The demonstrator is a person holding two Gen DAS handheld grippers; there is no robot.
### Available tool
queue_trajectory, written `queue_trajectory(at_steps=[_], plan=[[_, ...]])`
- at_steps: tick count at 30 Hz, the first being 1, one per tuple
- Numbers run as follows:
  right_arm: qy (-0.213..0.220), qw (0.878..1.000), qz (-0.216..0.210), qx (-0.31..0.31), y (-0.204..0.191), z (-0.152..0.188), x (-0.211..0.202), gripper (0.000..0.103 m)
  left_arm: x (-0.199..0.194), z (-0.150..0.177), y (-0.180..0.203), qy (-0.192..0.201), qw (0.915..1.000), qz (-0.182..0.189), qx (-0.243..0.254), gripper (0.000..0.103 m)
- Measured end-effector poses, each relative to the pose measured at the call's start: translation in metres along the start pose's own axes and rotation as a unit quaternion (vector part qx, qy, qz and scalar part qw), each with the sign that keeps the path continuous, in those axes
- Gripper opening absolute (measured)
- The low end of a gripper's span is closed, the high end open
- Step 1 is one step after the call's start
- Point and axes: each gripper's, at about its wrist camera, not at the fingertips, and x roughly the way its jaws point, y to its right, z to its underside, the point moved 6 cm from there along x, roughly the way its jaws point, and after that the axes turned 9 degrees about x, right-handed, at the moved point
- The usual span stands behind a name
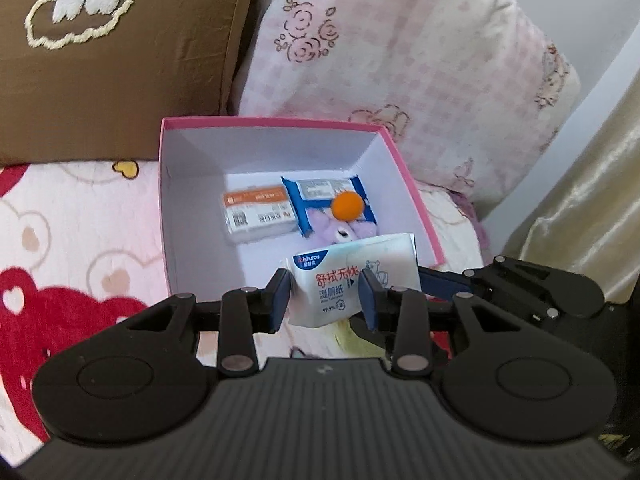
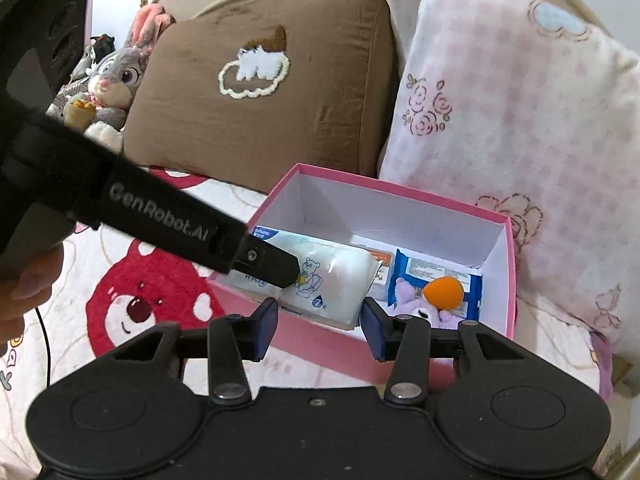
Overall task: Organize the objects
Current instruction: 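Lift the white wet-wipe pack and carry it over the pink box, then lower the wet-wipe pack into the pink box and open the left gripper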
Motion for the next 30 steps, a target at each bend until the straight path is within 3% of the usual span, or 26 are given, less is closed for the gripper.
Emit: queue_trajectory(at_steps=[6, 16, 26, 30], plan=[[-0.052, 0.998, -0.016, 0.027, 0.026, -0.016, 0.044, 0.050, 0.047, -0.013, -0.015, -0.025, 0.9987, -0.003, -0.044, 0.036], [-0.145, 0.989, -0.018, 0.038, 0.050, -0.007, 0.127, 0.050, 0.123, 0.002, -0.040, -0.077, 0.9925, -0.024, -0.092, 0.036], [-0.185, 0.982, -0.015, 0.035, 0.058, 0.000, 0.159, 0.050, 0.152, 0.013, -0.055, -0.095, 0.9876, -0.027, -0.122, 0.036], [-0.178, 0.984, 0.002, 0.024, 0.060, -0.001, 0.164, 0.054, 0.153, 0.013, -0.058, -0.084, 0.9886, -0.030, -0.121, 0.044]])
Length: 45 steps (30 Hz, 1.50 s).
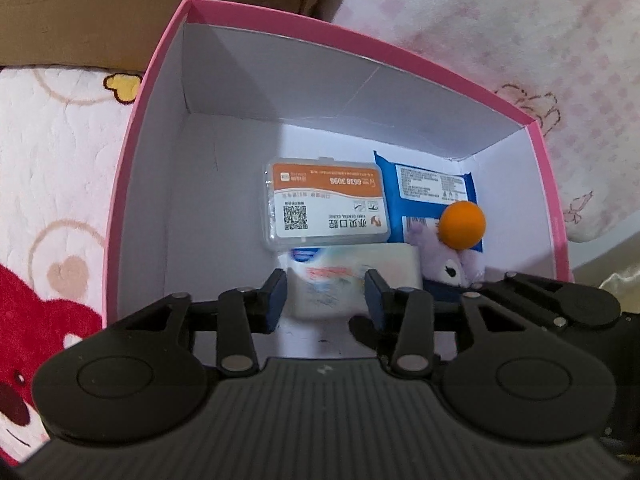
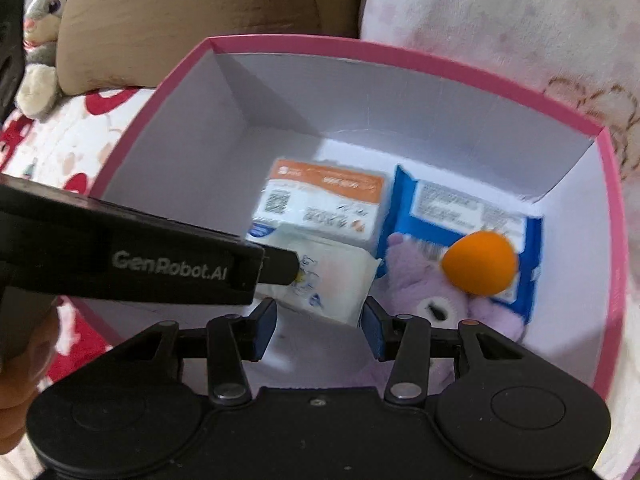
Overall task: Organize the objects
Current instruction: 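Lower the wet-wipe pack into the pink box and open the left gripper, then move the left gripper to the green yarn ball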
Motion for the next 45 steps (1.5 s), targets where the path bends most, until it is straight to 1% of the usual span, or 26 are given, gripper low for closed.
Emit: queue_trajectory(at_steps=[3, 5, 8, 12, 16, 21, 24, 26, 29, 31, 33, 35, 39, 41, 42, 43, 45], plan=[[0.014, 1.000, 0.006, -0.004, 0.003, -0.001, -0.009, 0.054, -0.010, -0.002, -0.001, 0.014, 0.9999, -0.008, 0.005, 0.047], [0.023, 1.000, -0.002, -0.004, 0.003, 0.002, -0.020, 0.054, -0.021, -0.003, 0.000, 0.023, 0.9995, -0.015, 0.014, 0.047], [0.045, 0.999, -0.011, -0.002, 0.005, 0.008, -0.042, 0.054, -0.039, -0.001, 0.001, 0.029, 0.9992, -0.014, 0.022, 0.048], [0.072, 0.997, -0.033, 0.004, 0.003, 0.017, -0.074, 0.055, -0.066, 0.006, 0.005, 0.038, 0.9979, -0.034, 0.040, 0.048], [0.097, 0.994, -0.050, -0.005, -0.007, 0.026, -0.108, 0.055, -0.093, 0.017, 0.012, 0.038, 0.9975, -0.030, 0.051, 0.048], [0.115, 0.991, -0.058, -0.025, -0.021, 0.037, -0.141, 0.055, -0.129, 0.031, 0.019, 0.040, 0.9966, -0.041, 0.060, 0.048], [0.122, 0.990, -0.065, -0.027, -0.028, 0.043, -0.157, 0.055, -0.153, 0.039, 0.021, 0.039, 0.9956, -0.048, 0.070, 0.049], [0.128, 0.989, -0.073, -0.022, -0.033, 0.048, -0.170, 0.057, -0.168, 0.044, 0.024, 0.041, 0.9946, -0.053, 0.080, 0.052], [0.140, 0.987, -0.080, -0.023, -0.040, 0.056, -0.188, 0.064, -0.190, 0.053, 0.030, 0.042, 0.9932, -0.059, 0.091, 0.057], [0.148, 0.986, -0.077, -0.030, -0.043, 0.063, -0.200, 0.071, -0.203, 0.060, 0.034, 0.044, 0.9918, -0.066, 0.100, 0.058], [0.155, 0.985, -0.070, -0.037, -0.045, 0.071, -0.210, 0.072, -0.215, 0.068, 0.040, 0.045, 0.9895, -0.077, 0.113, 0.062], [0.159, 0.984, -0.069, -0.039, -0.045, 0.080, -0.221, 0.076, -0.224, 0.077, 0.047, 0.042, 0.9882, -0.081, 0.123, 0.064], [0.162, 0.984, -0.065, -0.045, -0.043, 0.103, -0.236, 0.082, -0.236, 0.096, 0.064, 0.039, 0.9867, -0.071, 0.141, 0.072], [0.163, 0.984, -0.060, -0.048, -0.041, 0.116, -0.241, 0.083, -0.238, 0.106, 0.071, 0.038, 0.9858, -0.069, 0.148, 0.075], [0.164, 0.984, -0.060, -0.049, -0.040, 0.122, -0.242, 0.085, -0.238, 0.111, 0.074, 0.036, 0.9854, -0.068, 0.152, 0.077], [0.164, 0.984, -0.059, -0.050, -0.039, 0.128, -0.243, 0.089, -0.238, 0.115, 0.077, 0.034, 0.9851, -0.067, 0.154, 0.078], [0.165, 0.983, -0.058, -0.050, -0.035, 0.141, -0.244, 0.092, -0.235, 0.124, 0.083, 0.029, 0.9847, -0.063, 0.160, 0.082]])
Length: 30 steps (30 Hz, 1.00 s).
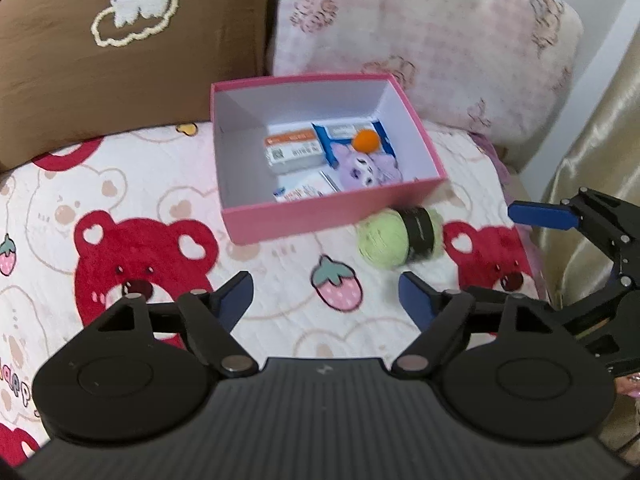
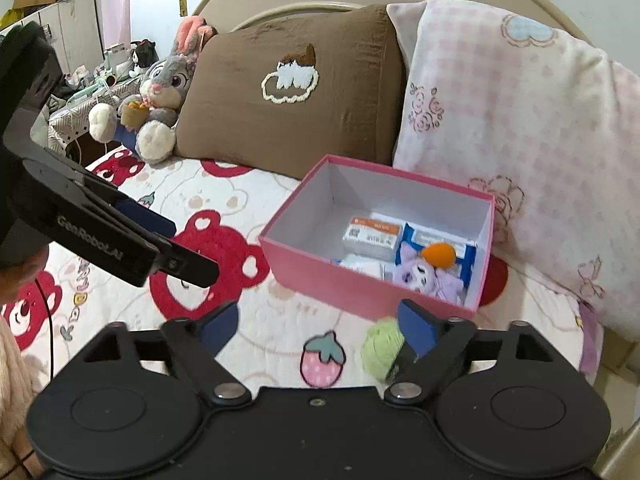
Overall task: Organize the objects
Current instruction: 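Move the left gripper to the green yarn ball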
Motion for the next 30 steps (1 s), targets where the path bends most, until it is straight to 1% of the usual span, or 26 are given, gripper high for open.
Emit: queue_trajectory(at_steps=[2, 5, 9, 12, 16, 20, 24, 27, 30], plan=[[-0.001, 1.000, 0.004, 0.000, 0.003, 0.012, -0.003, 0.093, 0.003, 0.007, 0.007, -0.003, 1.0000, 0.005, 0.005, 0.087], [-0.013, 1.000, 0.018, 0.008, 0.012, 0.031, -0.002, 0.094, 0.013, 0.013, 0.013, 0.000, 0.9999, 0.000, 0.017, 0.093], [-0.023, 0.999, 0.026, 0.008, 0.021, 0.053, 0.004, 0.094, 0.033, 0.019, 0.018, -0.001, 0.9991, -0.016, 0.040, 0.095], [-0.019, 0.999, 0.027, 0.011, 0.028, 0.063, 0.007, 0.094, 0.050, 0.025, 0.023, -0.006, 0.9988, -0.010, 0.047, 0.095], [-0.006, 1.000, 0.020, 0.016, 0.035, 0.070, 0.012, 0.094, 0.067, 0.028, 0.029, 0.003, 0.9992, 0.004, 0.041, 0.095], [0.015, 0.999, 0.033, 0.009, 0.039, 0.074, 0.021, 0.094, 0.084, 0.025, 0.035, 0.026, 0.9983, 0.029, 0.043, 0.095], [0.052, 0.998, 0.037, 0.005, 0.048, 0.079, 0.033, 0.094, 0.104, 0.017, 0.038, 0.038, 0.9970, 0.057, 0.036, 0.095], [0.079, 0.996, 0.048, 0.002, 0.058, 0.082, 0.047, 0.094, 0.120, 0.012, 0.040, 0.048, 0.9961, 0.063, 0.038, 0.095], [0.084, 0.995, 0.057, 0.003, 0.069, 0.084, 0.064, 0.094, 0.138, 0.009, 0.044, 0.058, 0.9946, 0.076, 0.041, 0.095]])
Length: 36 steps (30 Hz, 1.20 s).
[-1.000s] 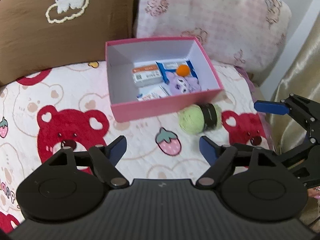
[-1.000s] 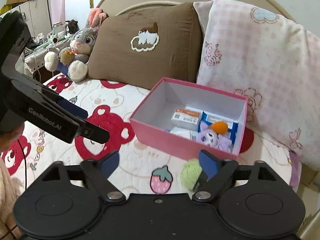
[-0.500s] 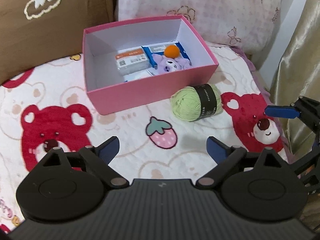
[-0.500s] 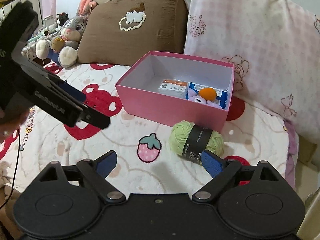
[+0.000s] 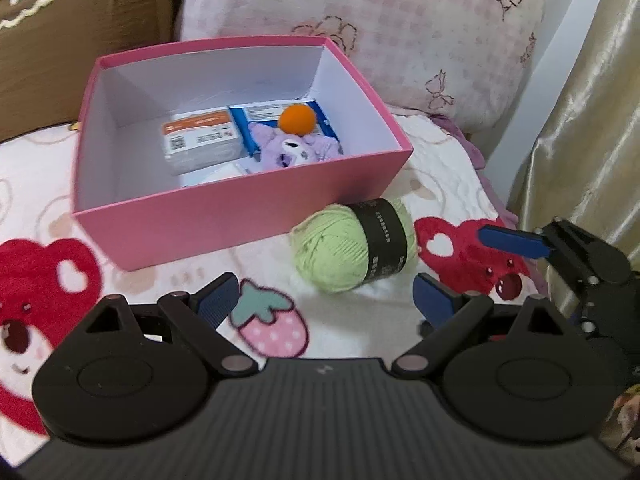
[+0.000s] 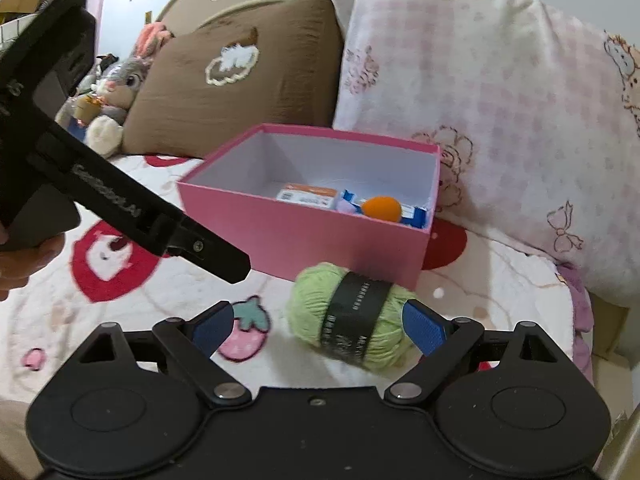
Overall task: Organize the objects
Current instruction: 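Move the left gripper to the green yarn ball, then close the left gripper on the green yarn ball and lift it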
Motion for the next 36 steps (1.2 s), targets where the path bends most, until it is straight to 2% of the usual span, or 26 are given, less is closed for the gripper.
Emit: queue_trajectory(at_steps=[10, 20, 22, 23, 24, 26, 32, 36], plan=[[0.014, 1.000, 0.015, -0.011, 0.020, 0.019, 0.050, 0.094, 0.056, 0.002, -0.001, 0.030, 0.9995, 0.006, 0.000, 0.094], [-0.017, 0.999, 0.027, -0.002, 0.033, 0.035, 0.086, 0.094, 0.084, 0.008, -0.010, 0.047, 0.9982, 0.016, -0.033, 0.092], [-0.018, 1.000, 0.023, -0.002, 0.033, 0.035, 0.090, 0.094, 0.086, 0.008, -0.011, 0.053, 0.9970, 0.031, -0.047, 0.088], [-0.018, 1.000, 0.022, 0.002, 0.032, 0.034, 0.090, 0.094, 0.088, 0.008, -0.011, 0.053, 0.9961, 0.044, -0.055, 0.080], [-0.019, 1.000, 0.017, 0.010, 0.032, 0.033, 0.089, 0.094, 0.090, 0.009, -0.011, 0.049, 0.9941, 0.069, -0.068, 0.069], [-0.023, 0.999, 0.002, 0.030, 0.032, 0.032, 0.088, 0.094, 0.093, 0.012, -0.009, 0.040, 0.9876, 0.116, -0.097, 0.064], [-0.033, 0.997, -0.006, 0.063, 0.036, 0.032, 0.088, 0.093, 0.093, 0.013, -0.003, 0.046, 0.9879, 0.107, -0.102, 0.061], [-0.033, 0.996, -0.001, 0.082, 0.039, 0.034, 0.087, 0.086, 0.091, 0.013, 0.003, 0.048, 0.9881, 0.109, -0.097, 0.061]])
